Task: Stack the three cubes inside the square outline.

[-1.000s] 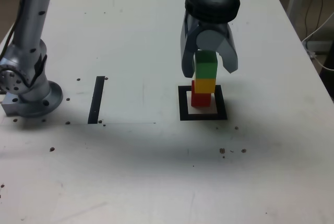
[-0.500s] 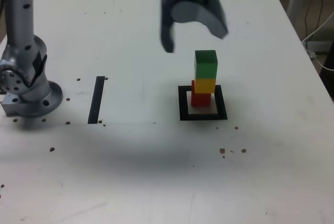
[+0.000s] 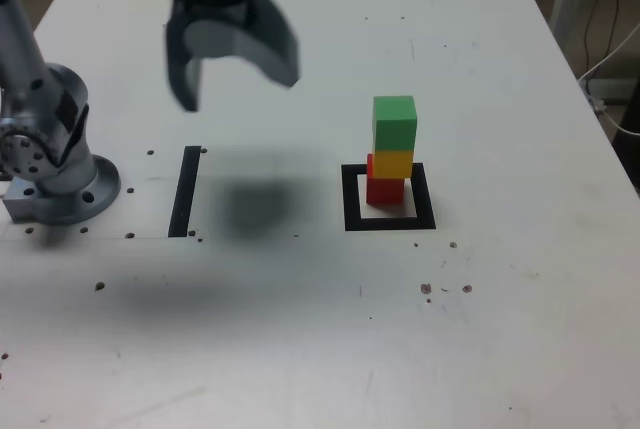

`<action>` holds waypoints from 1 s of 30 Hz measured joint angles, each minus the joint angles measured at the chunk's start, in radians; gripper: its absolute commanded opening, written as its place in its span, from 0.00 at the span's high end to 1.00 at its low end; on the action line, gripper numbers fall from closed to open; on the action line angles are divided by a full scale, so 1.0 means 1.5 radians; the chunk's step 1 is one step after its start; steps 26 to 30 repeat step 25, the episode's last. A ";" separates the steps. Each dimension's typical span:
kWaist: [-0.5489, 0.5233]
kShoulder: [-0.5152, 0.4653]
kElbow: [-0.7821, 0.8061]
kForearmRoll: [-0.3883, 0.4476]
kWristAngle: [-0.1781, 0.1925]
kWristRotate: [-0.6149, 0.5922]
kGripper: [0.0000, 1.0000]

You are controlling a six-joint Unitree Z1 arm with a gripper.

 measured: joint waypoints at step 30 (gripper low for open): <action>0.000 -0.025 0.276 -0.241 -0.062 0.028 0.01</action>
